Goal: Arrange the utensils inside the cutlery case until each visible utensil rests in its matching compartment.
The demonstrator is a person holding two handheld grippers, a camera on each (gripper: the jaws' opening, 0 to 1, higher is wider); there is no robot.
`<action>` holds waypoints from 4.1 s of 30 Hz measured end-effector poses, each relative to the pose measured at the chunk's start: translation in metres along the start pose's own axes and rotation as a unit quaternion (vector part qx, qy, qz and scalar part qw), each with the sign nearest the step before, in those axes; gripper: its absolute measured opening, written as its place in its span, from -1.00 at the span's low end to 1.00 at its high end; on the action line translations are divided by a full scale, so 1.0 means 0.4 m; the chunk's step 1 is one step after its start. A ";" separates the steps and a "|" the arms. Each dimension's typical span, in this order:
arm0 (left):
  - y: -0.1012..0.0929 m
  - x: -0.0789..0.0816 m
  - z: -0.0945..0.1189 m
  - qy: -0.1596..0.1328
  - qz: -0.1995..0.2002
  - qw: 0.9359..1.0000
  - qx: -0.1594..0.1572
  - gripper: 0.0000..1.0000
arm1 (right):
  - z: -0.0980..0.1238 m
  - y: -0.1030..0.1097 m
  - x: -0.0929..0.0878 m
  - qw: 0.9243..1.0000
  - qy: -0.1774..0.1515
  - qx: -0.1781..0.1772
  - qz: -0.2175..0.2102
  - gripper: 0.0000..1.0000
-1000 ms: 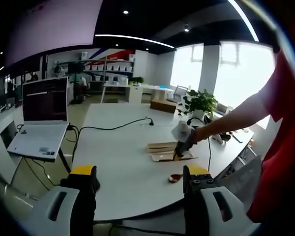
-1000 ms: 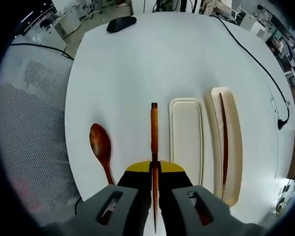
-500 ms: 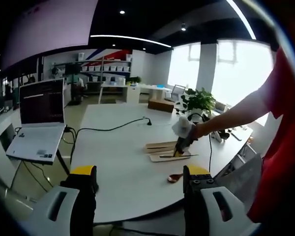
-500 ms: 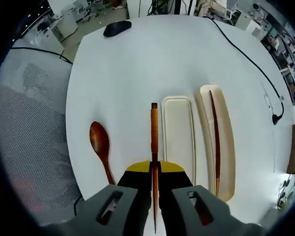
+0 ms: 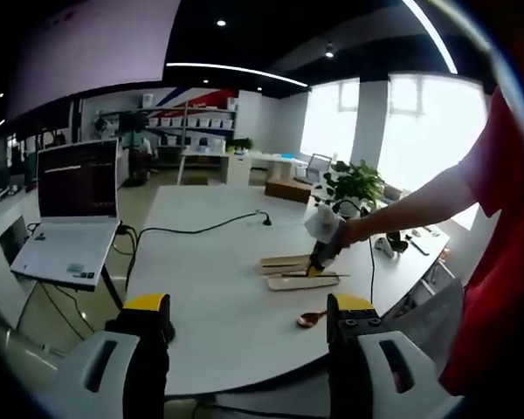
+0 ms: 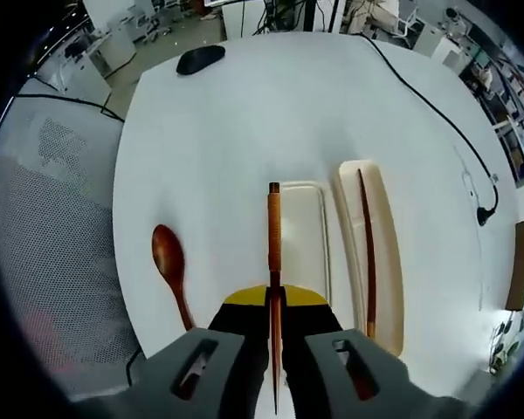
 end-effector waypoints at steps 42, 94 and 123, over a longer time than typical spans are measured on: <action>0.010 -0.027 -0.045 0.017 0.020 1.000 -0.003 0.51 | 0.084 -0.118 0.013 1.000 0.007 -0.011 0.013 -1.00; 0.026 -0.046 -0.078 0.052 0.024 0.998 -0.005 0.51 | -0.064 -0.209 0.096 0.999 -0.028 -0.003 0.022 -0.99; 0.026 -0.050 -0.076 0.055 0.025 0.998 0.001 0.50 | -0.123 -0.240 0.071 0.999 0.010 -0.001 0.031 -0.99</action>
Point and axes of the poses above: the point that each gripper's makers call its tool centre point, and the gripper's own axes: z roughly backward along the fingers, y roughly to its left, x roughly out of its top, the point moved 2 cm from there along z, roughly backward along the fingers, and after that the axes turned 5 degrees about y, right-handed, at the moved point
